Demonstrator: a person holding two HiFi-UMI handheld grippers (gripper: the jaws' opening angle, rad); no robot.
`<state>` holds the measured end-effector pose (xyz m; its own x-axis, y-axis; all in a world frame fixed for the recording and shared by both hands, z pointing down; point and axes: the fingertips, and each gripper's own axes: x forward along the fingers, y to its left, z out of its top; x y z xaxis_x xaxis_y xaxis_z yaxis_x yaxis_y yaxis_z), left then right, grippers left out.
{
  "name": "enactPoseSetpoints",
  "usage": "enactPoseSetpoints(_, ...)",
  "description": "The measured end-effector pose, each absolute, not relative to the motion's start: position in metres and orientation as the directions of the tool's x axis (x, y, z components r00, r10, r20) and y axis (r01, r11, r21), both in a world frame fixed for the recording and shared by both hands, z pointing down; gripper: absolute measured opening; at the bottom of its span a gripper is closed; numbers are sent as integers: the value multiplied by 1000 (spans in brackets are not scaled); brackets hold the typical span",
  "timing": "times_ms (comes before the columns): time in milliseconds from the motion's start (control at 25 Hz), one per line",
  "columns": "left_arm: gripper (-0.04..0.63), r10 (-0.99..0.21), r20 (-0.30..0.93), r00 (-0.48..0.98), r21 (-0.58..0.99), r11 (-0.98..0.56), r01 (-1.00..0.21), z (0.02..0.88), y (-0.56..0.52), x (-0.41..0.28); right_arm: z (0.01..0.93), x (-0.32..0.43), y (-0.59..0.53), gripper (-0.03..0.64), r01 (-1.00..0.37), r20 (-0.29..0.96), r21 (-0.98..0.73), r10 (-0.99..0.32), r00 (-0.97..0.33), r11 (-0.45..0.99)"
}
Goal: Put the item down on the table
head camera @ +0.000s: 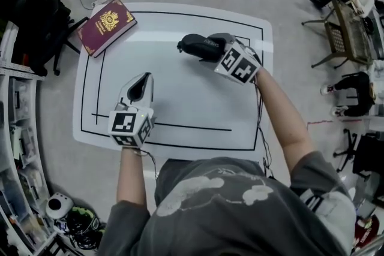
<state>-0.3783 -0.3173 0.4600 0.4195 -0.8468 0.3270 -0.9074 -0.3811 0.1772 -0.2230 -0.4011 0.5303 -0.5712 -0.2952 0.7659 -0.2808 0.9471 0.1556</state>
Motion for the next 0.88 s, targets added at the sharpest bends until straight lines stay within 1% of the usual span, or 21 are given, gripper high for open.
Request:
enactPoseSetpoints(360, 6, -838, 341, 427, 225, -368, -902, 478, -336, -387, 558, -235, -426, 328, -211, 798, 162, -254, -546, 964)
enactPoseSetpoints(640, 6, -831, 353, 430, 241, -363, -900, 487, -342, -384, 568, -236, -434, 330, -211, 810, 138, -233, -538, 968)
enactPoseSetpoints(880, 6, -828, 359, 431, 244, -362, -900, 490, -341, -379, 581, -233, -437, 330, -171, 838, 161, -226, -497, 972)
